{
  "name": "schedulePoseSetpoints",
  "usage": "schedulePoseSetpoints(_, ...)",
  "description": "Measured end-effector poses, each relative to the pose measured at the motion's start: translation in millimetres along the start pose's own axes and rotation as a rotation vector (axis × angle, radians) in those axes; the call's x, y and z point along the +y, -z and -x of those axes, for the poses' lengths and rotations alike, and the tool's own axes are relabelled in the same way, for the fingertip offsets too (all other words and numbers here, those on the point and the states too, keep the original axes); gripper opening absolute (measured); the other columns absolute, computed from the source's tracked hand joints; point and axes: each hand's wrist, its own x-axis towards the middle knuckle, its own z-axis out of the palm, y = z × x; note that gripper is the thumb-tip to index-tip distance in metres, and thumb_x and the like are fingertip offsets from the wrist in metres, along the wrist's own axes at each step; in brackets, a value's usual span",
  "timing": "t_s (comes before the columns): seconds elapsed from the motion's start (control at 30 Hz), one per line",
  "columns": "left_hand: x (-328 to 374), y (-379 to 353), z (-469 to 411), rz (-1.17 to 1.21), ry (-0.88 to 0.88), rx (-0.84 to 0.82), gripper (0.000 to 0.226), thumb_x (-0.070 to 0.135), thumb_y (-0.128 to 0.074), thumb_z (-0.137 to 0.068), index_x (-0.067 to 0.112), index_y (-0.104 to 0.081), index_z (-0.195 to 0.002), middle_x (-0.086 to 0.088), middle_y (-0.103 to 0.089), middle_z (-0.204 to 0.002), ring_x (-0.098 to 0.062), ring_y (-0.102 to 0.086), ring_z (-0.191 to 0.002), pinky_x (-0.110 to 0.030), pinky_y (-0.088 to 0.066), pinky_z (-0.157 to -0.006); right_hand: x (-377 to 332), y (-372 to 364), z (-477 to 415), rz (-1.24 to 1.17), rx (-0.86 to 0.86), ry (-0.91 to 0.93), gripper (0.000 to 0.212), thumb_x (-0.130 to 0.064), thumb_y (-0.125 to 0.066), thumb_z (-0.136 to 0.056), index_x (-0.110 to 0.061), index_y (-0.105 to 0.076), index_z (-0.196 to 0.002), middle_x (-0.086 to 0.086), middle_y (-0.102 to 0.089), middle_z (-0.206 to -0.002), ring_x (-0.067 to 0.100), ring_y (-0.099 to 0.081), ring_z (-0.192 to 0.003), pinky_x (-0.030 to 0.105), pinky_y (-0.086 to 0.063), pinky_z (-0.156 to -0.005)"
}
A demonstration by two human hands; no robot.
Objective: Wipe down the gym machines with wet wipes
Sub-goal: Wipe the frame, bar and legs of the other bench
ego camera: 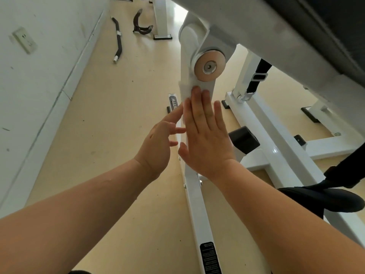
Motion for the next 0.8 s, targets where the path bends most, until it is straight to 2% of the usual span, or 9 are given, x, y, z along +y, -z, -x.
schedulePoseSetpoints(0.1,-4.0,3.8,-0.3,0.020,0.043,0.016,0.061,0.041,-0.023,-0.088,0.041,-0.053,-0.142,0.021,-0.058,-0.139,-0.010,-0.060,-0.118,-0.046,-0.048,-0.102,6.3,-13.0,23.7,0.091,-0.060,0.147,0.089,-0.021,-0.048,-0.095,-0.002,0.008,-0.161,0.016,0.026,-0.166,0.034,0.016,-0.156,0.050,0.004,-0.127)
schedulePoseSetpoints(0.17,-4.6,4.7,-1.9,-0.007,0.049,0.010,0.063,0.043,-0.022,-0.089,0.042,-0.051,-0.144,0.022,-0.057,-0.140,-0.005,-0.061,-0.115,-0.043,-0.048,-0.100,15.0,-16.4,39.1,0.044,-0.061,0.150,0.086,-0.016,-0.052,-0.094,-0.001,-0.002,-0.162,0.017,0.016,-0.169,0.032,0.008,-0.158,0.048,0.000,-0.127)
schedulePoseSetpoints(0.23,-3.1,3.5,-3.4,-0.015,0.047,0.012,0.063,0.045,-0.021,-0.089,0.043,-0.050,-0.145,0.023,-0.054,-0.143,-0.003,-0.061,-0.114,-0.041,-0.047,-0.099,21.0,-11.8,42.7,-0.086,-0.027,0.062,0.091,-0.011,-0.065,-0.091,0.002,-0.009,-0.161,0.020,0.003,-0.170,0.032,0.002,-0.158,0.046,-0.005,-0.127)
schedulePoseSetpoints(0.33,-0.1,0.3,-3.3,0.003,0.058,0.030,0.065,0.047,-0.021,-0.087,0.041,-0.051,-0.144,0.020,-0.054,-0.144,-0.010,-0.060,-0.116,-0.044,-0.047,-0.103,24.1,8.9,33.7,-0.247,0.124,-0.054,0.098,-0.015,-0.078,-0.086,0.005,-0.013,-0.158,0.025,-0.007,-0.167,0.037,-0.007,-0.157,0.051,-0.023,-0.126)
schedulePoseSetpoints(0.43,2.2,-1.0,-1.5,0.028,0.057,0.033,0.067,0.047,-0.025,-0.083,0.039,-0.052,-0.144,0.018,-0.055,-0.143,-0.014,-0.059,-0.118,-0.048,-0.045,-0.104,18.8,45.6,12.7,-0.394,0.326,-0.093,0.094,-0.015,-0.075,-0.085,0.002,-0.015,-0.154,0.022,-0.009,-0.163,0.036,-0.007,-0.156,0.058,-0.034,-0.118)
schedulePoseSetpoints(0.53,2.8,-0.7,-1.1,0.044,0.049,0.035,0.072,0.053,-0.031,-0.075,0.040,-0.053,-0.142,0.017,-0.060,-0.138,-0.015,-0.060,-0.118,-0.050,-0.046,-0.103,14.0,69.0,-16.0,-0.335,0.363,-0.075,0.090,-0.020,-0.070,-0.089,0.001,-0.012,-0.155,0.023,-0.008,-0.163,0.039,-0.008,-0.155,0.056,-0.024,-0.124)
schedulePoseSetpoints(0.67,2.5,-2.7,-1.1,0.025,0.053,0.038,0.067,0.042,-0.025,-0.084,0.037,-0.051,-0.146,0.017,-0.061,-0.137,-0.007,-0.060,-0.116,-0.047,-0.047,-0.103,12.6,61.4,-36.7,-0.115,0.276,-0.057,0.087,-0.029,-0.058,-0.097,0.003,-0.006,-0.159,0.025,-0.006,-0.167,0.037,0.002,-0.156,0.046,-0.002,-0.129)
schedulePoseSetpoints(0.73,1.8,-2.3,-1.7,0.013,0.048,0.028,0.067,0.042,-0.024,-0.084,0.038,-0.050,-0.146,0.022,-0.058,-0.138,-0.006,-0.059,-0.116,-0.044,-0.047,-0.100,17.6,54.7,-31.4,-0.060,0.226,-0.003,0.092,-0.034,-0.060,-0.097,0.002,-0.002,-0.159,0.021,0.001,-0.167,0.035,0.008,-0.154,0.047,0.002,-0.128)
schedulePoseSetpoints(0.8,1.5,-1.8,-2.7,0.009,0.044,0.021,0.068,0.042,-0.024,-0.084,0.039,-0.049,-0.146,0.023,-0.056,-0.141,-0.010,-0.059,-0.119,-0.042,-0.046,-0.097,26.2,54.0,-24.3,-0.050,0.206,-0.016,0.096,-0.037,-0.063,-0.094,0.001,-0.002,-0.159,0.018,0.002,-0.166,0.035,0.006,-0.155,0.048,0.002,-0.128)
